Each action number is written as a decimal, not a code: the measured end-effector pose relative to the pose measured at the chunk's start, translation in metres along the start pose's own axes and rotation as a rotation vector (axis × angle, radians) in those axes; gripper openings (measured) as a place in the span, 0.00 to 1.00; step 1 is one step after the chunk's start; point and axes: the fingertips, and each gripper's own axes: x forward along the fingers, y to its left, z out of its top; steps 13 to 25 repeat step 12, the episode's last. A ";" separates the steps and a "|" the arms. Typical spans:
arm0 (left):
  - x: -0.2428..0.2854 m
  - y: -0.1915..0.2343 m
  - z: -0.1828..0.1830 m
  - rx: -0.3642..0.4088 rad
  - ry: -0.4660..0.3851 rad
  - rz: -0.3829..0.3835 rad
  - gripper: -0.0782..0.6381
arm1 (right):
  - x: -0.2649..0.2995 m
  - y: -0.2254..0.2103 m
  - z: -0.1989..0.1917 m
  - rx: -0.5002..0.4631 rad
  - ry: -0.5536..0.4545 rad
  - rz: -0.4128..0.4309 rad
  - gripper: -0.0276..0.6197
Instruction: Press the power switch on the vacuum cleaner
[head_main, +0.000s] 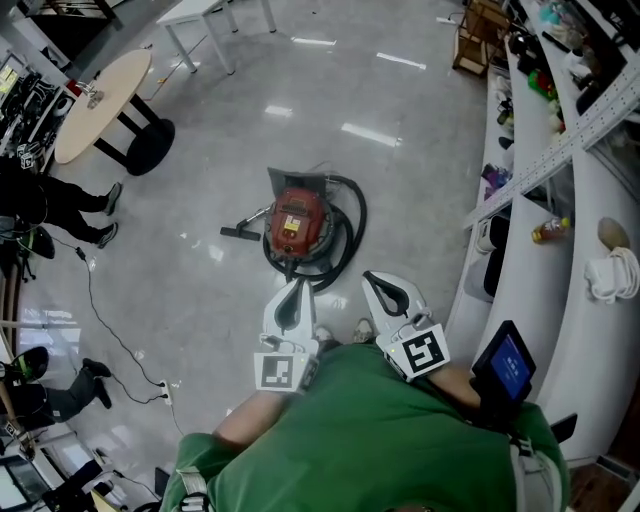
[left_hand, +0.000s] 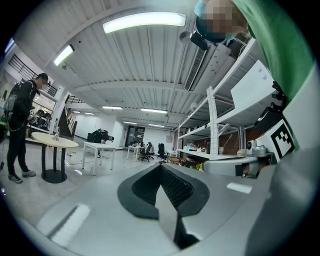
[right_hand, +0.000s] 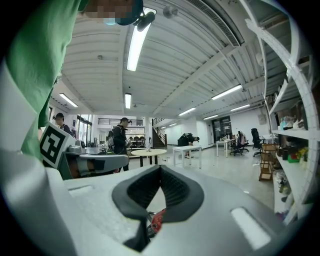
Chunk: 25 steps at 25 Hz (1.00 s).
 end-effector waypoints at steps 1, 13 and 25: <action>0.000 0.001 0.000 0.000 0.000 -0.001 0.12 | 0.001 0.001 0.001 -0.003 0.002 0.000 0.05; 0.007 0.010 0.004 -0.009 0.009 -0.020 0.12 | 0.013 0.003 0.005 0.004 0.004 -0.005 0.05; 0.007 0.010 0.004 -0.009 0.009 -0.020 0.12 | 0.013 0.003 0.005 0.004 0.004 -0.005 0.05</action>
